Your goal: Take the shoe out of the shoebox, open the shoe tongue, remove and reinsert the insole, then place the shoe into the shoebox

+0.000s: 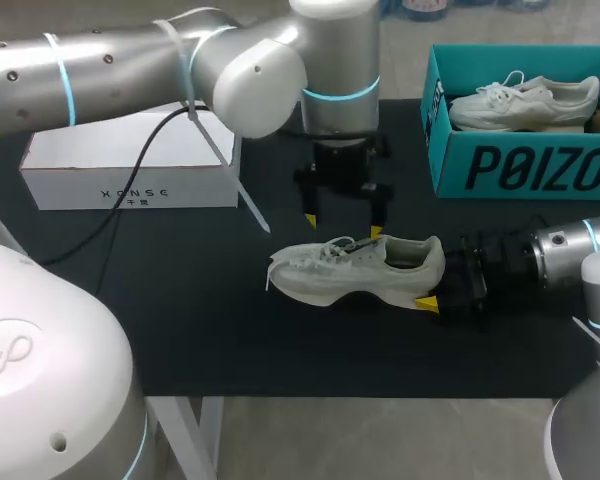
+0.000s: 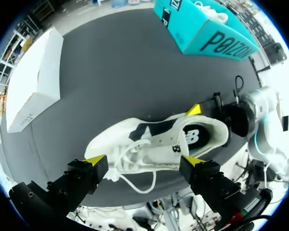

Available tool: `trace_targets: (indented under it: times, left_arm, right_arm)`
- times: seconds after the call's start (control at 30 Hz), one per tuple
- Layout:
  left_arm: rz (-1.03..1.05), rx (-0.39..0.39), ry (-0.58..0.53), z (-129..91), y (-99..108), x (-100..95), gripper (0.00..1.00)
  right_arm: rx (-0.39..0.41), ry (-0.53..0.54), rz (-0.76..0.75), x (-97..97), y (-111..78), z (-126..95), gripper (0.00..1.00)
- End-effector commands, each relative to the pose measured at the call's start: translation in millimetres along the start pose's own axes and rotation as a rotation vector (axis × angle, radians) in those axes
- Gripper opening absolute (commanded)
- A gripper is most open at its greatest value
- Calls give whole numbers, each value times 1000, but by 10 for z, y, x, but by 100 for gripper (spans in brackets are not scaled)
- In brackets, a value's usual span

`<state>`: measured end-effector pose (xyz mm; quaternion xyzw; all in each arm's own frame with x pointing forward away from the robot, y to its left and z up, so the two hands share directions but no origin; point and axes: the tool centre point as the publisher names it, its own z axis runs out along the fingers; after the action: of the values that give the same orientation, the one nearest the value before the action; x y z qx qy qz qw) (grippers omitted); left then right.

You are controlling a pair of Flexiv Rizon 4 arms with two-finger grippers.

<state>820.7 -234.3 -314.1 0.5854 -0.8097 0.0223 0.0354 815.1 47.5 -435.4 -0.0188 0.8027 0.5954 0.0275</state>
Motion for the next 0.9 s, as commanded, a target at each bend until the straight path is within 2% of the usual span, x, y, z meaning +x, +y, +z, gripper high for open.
trace_targets:
  times: [0.03,0.23,0.5,0.53,0.57,0.63,0.7,0.83,0.9]
  left_arm:
    - [22,-40,-13,181,-128,301,100]
    - [44,-45,-26,250,-151,473,100]
    - [-10,-43,-71,288,-122,421,100]
    - [-28,-44,-84,283,-110,397,86]
    - [-34,-44,-86,283,-99,382,53]
    - [-57,-47,-90,282,-71,352,42]
    - [-69,-47,-89,279,-36,330,14]
    - [-102,-51,-87,276,52,284,0]
    - [-111,-54,-81,280,83,264,0]
  right_arm:
    - [2,-2,1,18,-43,53,0]
    - [2,-2,1,18,-43,53,0]
    - [2,-2,1,18,-43,53,0]
    - [2,-2,1,18,-43,53,0]
    - [2,-2,1,18,-43,53,0]
    - [2,-2,1,18,-43,53,0]
    - [2,-2,1,18,-43,53,0]
    - [2,-2,1,18,-43,53,0]
    - [2,-2,1,18,-43,53,0]
